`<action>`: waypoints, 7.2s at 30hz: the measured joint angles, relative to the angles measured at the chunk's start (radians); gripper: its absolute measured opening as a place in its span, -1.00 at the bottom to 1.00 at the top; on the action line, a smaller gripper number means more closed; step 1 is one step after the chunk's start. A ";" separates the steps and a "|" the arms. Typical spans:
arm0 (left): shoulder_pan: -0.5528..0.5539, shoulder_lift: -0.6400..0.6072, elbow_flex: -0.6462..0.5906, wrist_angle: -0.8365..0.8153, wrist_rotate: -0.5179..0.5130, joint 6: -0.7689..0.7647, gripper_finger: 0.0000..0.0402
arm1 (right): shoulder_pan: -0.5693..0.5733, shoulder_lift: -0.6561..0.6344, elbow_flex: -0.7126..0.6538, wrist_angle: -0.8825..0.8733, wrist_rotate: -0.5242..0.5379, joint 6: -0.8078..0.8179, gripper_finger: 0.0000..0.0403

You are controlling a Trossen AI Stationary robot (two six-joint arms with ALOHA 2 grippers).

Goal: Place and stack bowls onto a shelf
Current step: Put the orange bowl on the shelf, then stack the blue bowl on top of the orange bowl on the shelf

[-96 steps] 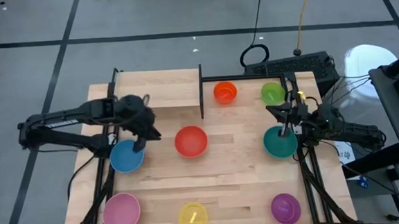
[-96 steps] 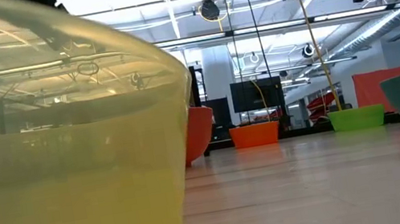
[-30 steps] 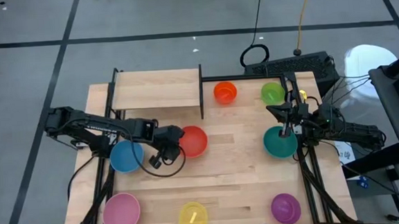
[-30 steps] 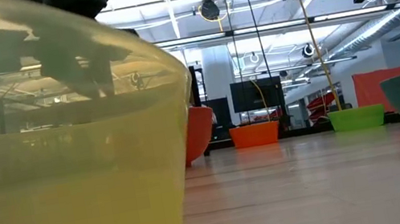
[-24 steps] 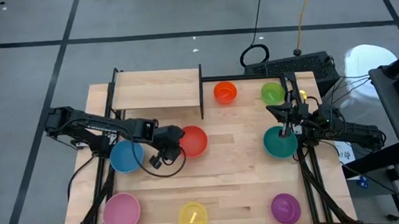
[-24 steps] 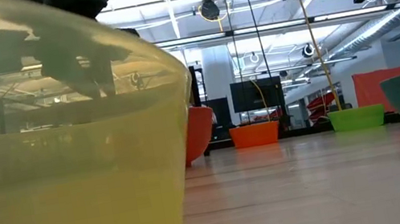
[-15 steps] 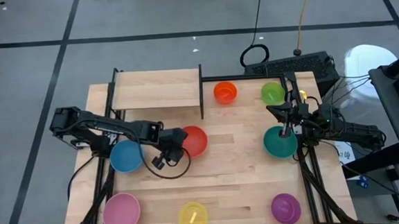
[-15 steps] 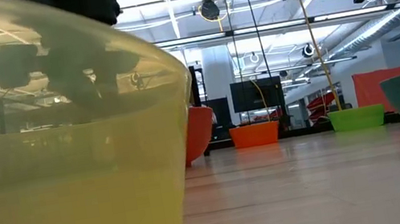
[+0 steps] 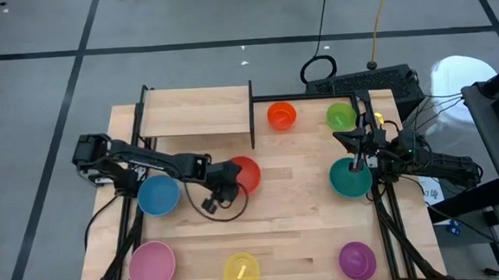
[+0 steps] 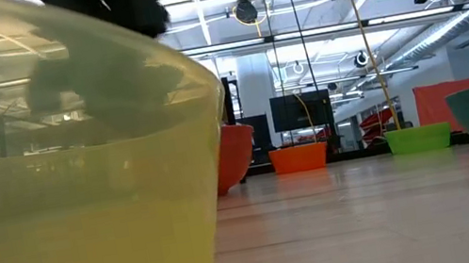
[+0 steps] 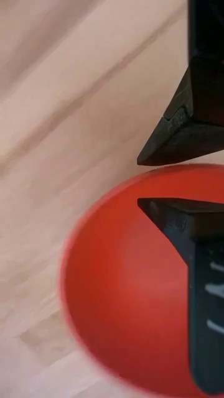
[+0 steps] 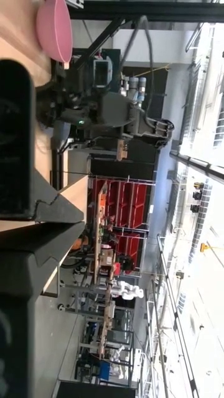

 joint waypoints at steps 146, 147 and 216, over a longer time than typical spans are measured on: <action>0.543 -0.230 0.469 -1.164 -0.269 -0.794 -0.38 | 0.000 0.000 0.000 0.115 -0.005 -0.001 -1.00; 0.548 -0.230 0.469 -1.163 -0.271 -0.792 -0.38 | 0.000 0.000 0.000 0.115 -0.005 -0.001 -1.00; -0.269 -0.426 0.270 -1.150 -0.183 -1.966 -0.38 | 0.000 0.000 0.000 0.115 -0.005 0.038 -1.00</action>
